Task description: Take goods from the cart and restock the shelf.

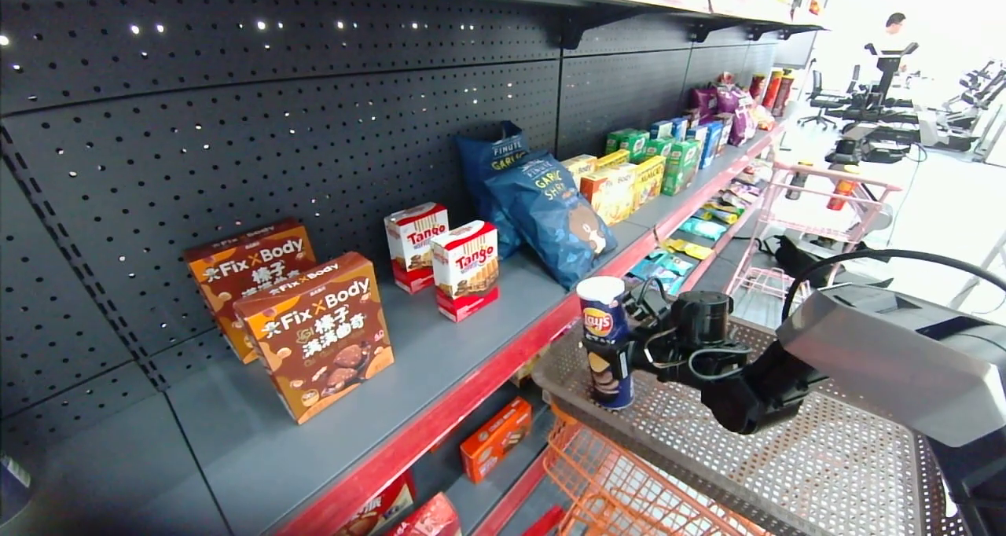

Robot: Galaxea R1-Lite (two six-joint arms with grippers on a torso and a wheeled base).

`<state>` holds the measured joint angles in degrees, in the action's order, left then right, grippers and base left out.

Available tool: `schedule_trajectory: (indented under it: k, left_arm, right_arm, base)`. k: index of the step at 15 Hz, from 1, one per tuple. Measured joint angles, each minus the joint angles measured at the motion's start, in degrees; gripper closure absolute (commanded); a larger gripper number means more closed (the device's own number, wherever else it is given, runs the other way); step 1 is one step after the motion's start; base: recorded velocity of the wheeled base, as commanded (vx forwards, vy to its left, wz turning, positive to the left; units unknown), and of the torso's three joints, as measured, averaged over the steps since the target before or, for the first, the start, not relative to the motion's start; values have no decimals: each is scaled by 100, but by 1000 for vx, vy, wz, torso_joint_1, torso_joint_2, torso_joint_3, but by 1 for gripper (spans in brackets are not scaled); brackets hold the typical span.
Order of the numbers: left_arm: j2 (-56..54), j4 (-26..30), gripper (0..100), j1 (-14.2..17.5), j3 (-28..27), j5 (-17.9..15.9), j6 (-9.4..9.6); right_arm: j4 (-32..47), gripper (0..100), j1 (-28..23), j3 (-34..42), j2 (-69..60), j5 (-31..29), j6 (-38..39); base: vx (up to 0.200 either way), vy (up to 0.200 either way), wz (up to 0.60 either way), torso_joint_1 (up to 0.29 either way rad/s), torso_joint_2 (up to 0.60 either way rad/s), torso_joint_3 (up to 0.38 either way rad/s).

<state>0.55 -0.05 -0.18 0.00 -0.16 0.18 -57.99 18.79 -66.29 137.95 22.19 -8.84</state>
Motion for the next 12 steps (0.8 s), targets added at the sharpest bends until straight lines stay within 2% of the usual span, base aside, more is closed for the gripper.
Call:
schedule_trajectory:
  k: [2,5,8,12]
  left_arm:
    - [0,2,0,0,0,-2,0]
    - [0,2,0,0,0,-2,0]
    - [0,0,0,0,0,-2,0]
    - [0,2,0,0,0,-2,0]
  right_arm:
    - [-20,100,-62,349,-379,-62,15]
    - [205,100,-68,1014,-1309,-634,129]
    - [853,100,28,1901,-2659,-1137,452]
    - [1218,100,-106,3418,-4897,-1354,797]
  base:
    - [0,0,0,0,0,0]
    - [0,0,0,0,0,0]
    - [0,0,0,0,0,0]
    - [0,0,0,0,0,0]
